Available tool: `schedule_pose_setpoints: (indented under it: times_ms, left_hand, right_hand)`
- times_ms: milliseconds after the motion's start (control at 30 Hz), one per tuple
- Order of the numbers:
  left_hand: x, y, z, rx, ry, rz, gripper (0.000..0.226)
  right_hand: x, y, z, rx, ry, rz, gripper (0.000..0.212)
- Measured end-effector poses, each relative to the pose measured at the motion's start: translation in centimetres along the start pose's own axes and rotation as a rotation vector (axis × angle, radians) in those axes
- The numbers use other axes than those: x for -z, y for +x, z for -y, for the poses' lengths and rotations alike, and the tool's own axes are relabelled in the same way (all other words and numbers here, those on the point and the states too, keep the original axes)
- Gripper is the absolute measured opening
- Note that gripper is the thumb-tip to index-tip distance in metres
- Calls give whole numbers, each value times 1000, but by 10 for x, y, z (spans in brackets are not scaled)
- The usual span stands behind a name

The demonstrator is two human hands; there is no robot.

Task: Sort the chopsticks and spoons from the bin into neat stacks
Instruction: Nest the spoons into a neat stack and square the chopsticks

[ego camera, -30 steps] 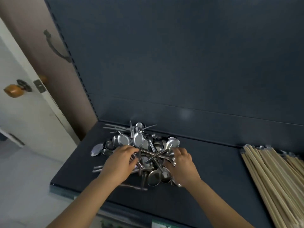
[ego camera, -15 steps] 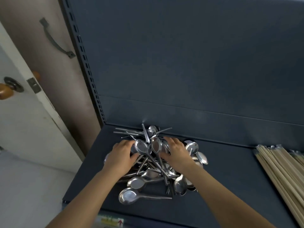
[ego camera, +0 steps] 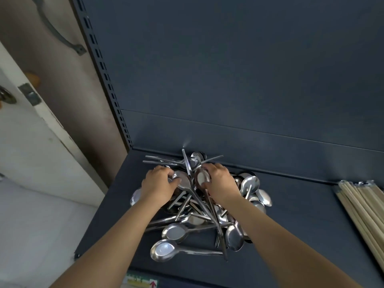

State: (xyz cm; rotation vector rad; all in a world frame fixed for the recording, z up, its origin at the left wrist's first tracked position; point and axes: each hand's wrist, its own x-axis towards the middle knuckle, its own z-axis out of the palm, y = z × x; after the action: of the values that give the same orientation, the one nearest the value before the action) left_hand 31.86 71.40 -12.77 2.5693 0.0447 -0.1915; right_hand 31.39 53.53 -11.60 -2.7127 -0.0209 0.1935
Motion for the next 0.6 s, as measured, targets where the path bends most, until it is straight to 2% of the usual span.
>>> schedule_pose_setpoints:
  times_ms: [100,267,467,600]
  left_hand:
    - [1,2,-1,12,-120,-1,23]
    - [7,2,-12,28,-190,-18,20]
    - [12,-2,-24,4,-318,-16,11]
    - [17,-3,-34,6,-435,-13,11]
  right_hand:
    - [4,1,-4,-13,39,-12,48]
    - [12,1,-8,-55,96,-36,36]
    - [23,-1,-7,-115,298,-156,26]
    - [35,-5,-6,-65,347,-251,25]
